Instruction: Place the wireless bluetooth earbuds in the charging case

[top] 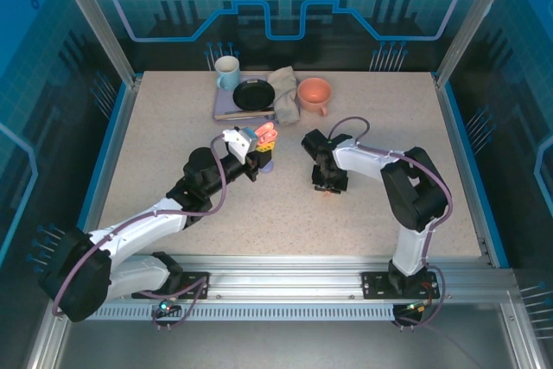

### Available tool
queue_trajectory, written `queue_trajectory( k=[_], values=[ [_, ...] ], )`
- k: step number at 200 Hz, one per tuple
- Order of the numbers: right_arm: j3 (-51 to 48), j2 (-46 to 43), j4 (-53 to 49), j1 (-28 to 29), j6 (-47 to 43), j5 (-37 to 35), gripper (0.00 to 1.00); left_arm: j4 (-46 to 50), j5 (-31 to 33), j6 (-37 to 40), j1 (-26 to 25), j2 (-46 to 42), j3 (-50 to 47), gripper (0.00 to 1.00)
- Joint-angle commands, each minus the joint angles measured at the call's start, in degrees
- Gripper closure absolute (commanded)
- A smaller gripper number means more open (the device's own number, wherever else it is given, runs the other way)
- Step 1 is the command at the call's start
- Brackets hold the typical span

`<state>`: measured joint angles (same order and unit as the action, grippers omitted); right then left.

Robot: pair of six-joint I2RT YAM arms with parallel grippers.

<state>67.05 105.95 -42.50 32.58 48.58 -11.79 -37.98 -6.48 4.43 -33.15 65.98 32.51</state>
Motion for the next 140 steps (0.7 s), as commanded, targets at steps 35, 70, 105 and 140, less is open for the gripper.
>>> queue_trajectory(
  k=[35,70,105,140],
  values=[
    [-5.12,-5.47,16.03,-0.17,-17.58,2.58,0.72,-0.05,0.37,0.1,0.46,-0.84,0.44,1.0],
    [-9.71,-11.44,25.03,-0.41,-22.36,3.95,0.72,1.34,1.27,0.64,0.51,-2.24,-0.01,1.0],
    [-11.17,-19.26,29.89,-1.13,-25.06,4.55,0.72,4.03,1.69,1.44,0.77,-4.05,0.61,1.0],
    [-7.08,-26.2,30.98,-1.98,-27.92,5.49,0.72,5.57,1.18,1.73,1.01,-5.33,1.01,1.0]
  ],
)
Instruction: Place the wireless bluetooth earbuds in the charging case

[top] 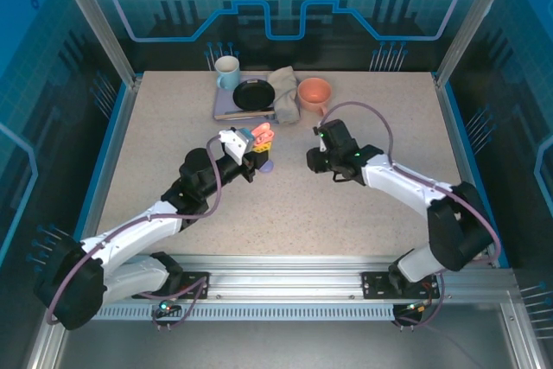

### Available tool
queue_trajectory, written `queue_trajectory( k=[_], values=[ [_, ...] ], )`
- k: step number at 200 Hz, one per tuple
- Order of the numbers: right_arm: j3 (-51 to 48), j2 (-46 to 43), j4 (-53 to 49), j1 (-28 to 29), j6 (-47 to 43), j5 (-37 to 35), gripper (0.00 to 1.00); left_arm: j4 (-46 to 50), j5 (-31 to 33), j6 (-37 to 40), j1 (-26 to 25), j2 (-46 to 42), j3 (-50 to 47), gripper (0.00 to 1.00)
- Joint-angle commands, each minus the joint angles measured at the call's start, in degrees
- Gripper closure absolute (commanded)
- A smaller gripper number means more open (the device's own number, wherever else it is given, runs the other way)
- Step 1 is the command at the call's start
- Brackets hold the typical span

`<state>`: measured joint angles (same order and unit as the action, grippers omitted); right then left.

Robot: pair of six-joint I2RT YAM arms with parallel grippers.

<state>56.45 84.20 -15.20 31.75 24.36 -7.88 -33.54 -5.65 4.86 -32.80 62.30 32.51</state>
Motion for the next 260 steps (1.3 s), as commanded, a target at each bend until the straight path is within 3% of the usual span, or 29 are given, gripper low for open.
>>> queue_trajectory(
  k=[1,79,178,260],
  values=[
    [3.73,-4.56,3.69,-1.25,-3.75,1.65,0.72,1.21,0.36,1.29,0.64,-1.7,1.03,1.0],
    [17.77,-9.02,4.29,-1.6,-8.42,7.7,0.71,2.43,-1.68,1.18,0.64,0.47,4.01,1.0],
    [19.36,-8.79,10.54,-0.91,-10.41,20.29,0.71,5.49,-5.92,-0.16,0.64,6.46,12.25,1.0],
    [18.09,-10.83,8.73,5.07,-21.33,15.37,0.72,6.47,-8.47,-1.77,0.68,8.72,15.47,1.0]
  ],
)
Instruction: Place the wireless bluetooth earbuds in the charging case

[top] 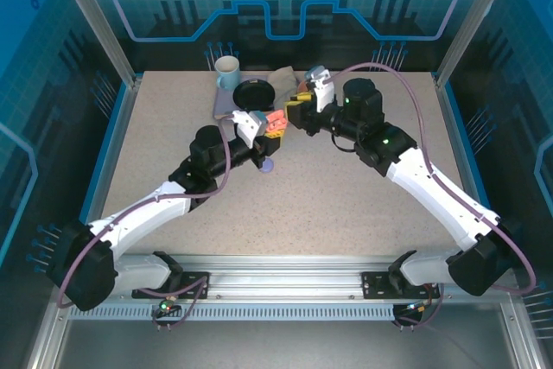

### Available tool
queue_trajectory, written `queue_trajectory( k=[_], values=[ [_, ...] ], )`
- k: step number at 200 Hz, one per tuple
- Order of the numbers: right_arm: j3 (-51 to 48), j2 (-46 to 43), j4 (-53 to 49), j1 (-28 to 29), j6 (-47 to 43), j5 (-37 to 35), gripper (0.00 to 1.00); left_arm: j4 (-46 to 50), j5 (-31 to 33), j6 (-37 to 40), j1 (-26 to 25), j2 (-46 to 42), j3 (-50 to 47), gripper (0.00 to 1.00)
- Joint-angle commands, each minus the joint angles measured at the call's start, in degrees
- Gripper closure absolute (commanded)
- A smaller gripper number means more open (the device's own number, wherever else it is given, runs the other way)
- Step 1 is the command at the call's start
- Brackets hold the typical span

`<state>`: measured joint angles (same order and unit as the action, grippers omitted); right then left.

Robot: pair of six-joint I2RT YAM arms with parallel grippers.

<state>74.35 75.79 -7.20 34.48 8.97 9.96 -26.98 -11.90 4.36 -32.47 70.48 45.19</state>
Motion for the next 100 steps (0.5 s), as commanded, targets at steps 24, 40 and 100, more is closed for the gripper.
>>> queue_trajectory(
  k=[24,40,100],
  values=[
    [-0.33,-3.19,0.61,4.03,-9.02,-4.73,0.72,0.01,-2.5,-1.68,0.33,0.71,3.32,1.0],
    [-0.65,-3.54,0.45,4.57,-10.69,-6.31,0.72,0.26,-2.55,-1.72,0.33,0.71,3.66,1.0],
    [-0.93,-3.19,0.6,4.69,-12.24,-7.16,0.74,0.62,-2.9,-1.9,0.34,0.88,3.86,1.0]
  ],
)
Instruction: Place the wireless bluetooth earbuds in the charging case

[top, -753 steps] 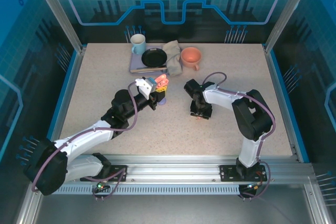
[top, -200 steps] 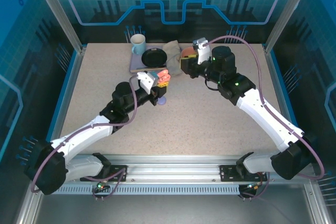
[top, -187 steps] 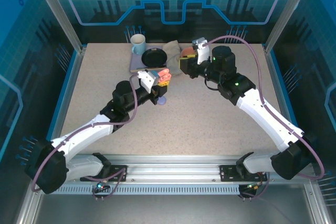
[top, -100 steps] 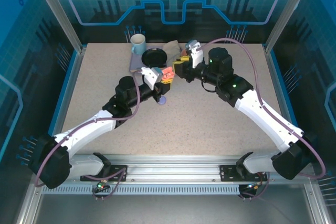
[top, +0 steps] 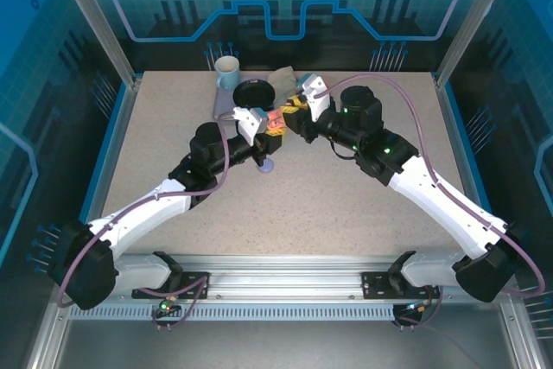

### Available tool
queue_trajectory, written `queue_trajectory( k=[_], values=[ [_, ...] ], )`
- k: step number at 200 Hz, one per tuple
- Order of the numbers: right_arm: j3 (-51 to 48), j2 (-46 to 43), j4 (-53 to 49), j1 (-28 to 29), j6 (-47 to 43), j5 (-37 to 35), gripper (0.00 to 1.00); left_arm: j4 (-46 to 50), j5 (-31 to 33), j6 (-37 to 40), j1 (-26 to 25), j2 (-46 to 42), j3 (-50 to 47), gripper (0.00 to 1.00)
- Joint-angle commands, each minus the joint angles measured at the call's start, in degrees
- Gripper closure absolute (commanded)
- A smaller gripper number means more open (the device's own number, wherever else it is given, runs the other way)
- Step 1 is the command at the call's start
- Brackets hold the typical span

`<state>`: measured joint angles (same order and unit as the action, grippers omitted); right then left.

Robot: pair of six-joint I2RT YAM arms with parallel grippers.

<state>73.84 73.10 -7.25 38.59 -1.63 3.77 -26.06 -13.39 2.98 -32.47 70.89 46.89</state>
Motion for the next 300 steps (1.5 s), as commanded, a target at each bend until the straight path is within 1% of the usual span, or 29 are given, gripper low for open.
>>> queue_trajectory(
  k=[1,142,259,300],
  values=[
    [-0.44,-0.5,0.65,0.6,-1.63,-0.96,0.74,-0.3,-1.44,-0.52,0.32,0.52,2.15,1.0],
    [-2.25,1.85,1.62,0.53,0.72,-0.69,0.74,-0.78,-1.0,-0.17,0.35,0.39,2.06,1.0],
    [-3.44,1.82,1.61,0.05,1.93,0.43,0.75,-0.93,-0.38,0.07,0.37,0.48,2.15,1.0],
    [-4.19,1.63,1.46,0.25,0.98,-1.0,0.75,-1.15,-0.46,0.09,0.37,0.39,2.19,1.0]
  ],
)
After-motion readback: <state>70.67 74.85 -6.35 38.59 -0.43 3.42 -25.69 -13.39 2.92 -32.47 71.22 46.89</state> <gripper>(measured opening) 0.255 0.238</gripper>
